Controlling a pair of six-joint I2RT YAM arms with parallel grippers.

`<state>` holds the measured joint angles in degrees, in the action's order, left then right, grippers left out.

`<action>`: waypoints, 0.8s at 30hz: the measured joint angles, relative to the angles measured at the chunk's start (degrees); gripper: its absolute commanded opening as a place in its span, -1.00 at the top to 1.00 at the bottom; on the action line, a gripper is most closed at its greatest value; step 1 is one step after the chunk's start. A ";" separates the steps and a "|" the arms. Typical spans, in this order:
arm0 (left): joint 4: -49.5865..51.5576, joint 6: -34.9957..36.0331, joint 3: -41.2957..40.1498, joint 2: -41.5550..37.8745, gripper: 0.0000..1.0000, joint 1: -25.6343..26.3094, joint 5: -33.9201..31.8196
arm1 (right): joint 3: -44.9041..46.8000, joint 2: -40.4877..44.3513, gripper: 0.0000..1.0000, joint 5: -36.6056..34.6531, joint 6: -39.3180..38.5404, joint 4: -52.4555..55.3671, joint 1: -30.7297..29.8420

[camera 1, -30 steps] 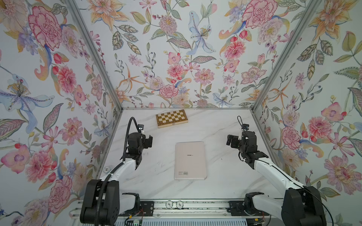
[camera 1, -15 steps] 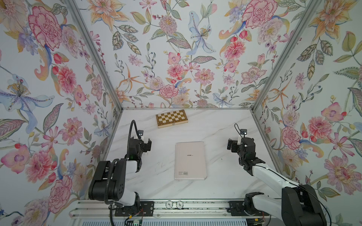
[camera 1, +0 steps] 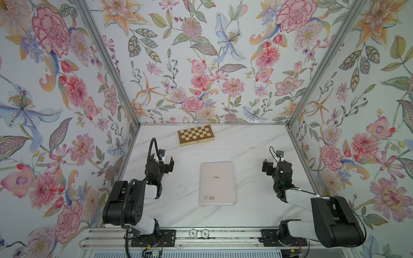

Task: Place the photos into the photo albums
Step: Reset both arms

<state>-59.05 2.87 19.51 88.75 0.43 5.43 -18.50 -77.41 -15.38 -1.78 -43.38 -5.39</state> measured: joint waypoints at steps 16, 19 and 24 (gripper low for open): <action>-0.24 0.22 0.00 0.00 -0.98 0.00 0.17 | 3.23 -11.04 -0.99 8.44 -1.95 -19.23 1.36; -0.24 0.22 0.00 0.00 -0.98 0.00 0.17 | 3.19 -11.10 -0.98 9.16 -1.92 -19.58 1.64; -0.24 0.24 0.00 0.00 -0.98 0.00 0.17 | 3.17 -11.10 -0.98 10.29 -1.88 -19.54 2.51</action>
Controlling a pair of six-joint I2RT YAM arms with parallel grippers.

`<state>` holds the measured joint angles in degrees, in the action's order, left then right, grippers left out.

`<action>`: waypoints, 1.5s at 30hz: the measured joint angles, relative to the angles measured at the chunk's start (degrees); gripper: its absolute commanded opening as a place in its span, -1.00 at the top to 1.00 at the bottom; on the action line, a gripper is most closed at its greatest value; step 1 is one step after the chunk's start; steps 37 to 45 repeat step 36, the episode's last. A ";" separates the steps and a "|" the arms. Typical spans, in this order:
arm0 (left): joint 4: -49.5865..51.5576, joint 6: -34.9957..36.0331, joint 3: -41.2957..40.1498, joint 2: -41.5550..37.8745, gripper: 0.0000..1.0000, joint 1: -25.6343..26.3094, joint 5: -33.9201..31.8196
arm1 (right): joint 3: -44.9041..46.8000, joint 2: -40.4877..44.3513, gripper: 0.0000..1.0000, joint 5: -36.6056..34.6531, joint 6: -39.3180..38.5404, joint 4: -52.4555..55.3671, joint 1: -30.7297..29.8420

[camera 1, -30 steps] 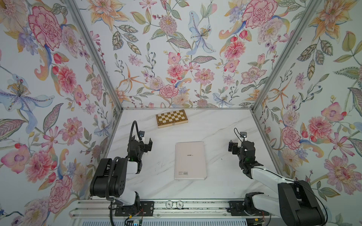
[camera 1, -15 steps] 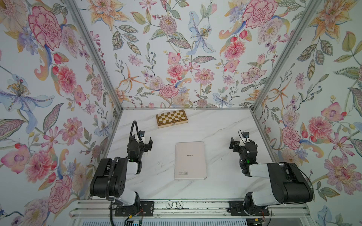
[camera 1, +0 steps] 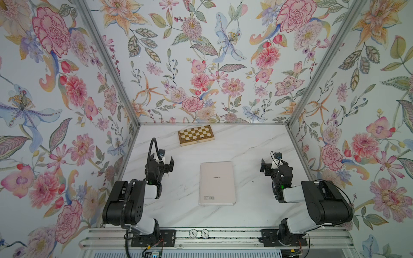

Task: Place the photos into the photo albums
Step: Reset both arms

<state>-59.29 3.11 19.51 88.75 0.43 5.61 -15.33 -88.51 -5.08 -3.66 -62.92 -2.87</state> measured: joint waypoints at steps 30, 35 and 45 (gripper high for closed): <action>0.00 0.57 0.00 0.00 -0.98 0.42 -0.22 | -0.42 0.00 -0.98 1.68 0.04 0.09 0.39; 0.00 0.57 0.00 0.00 -0.98 0.55 -0.22 | -0.42 0.00 -0.98 1.68 0.04 0.09 0.39; 0.00 0.59 0.00 0.00 -0.98 0.61 -0.22 | -0.42 0.00 -0.98 1.68 0.04 0.09 0.39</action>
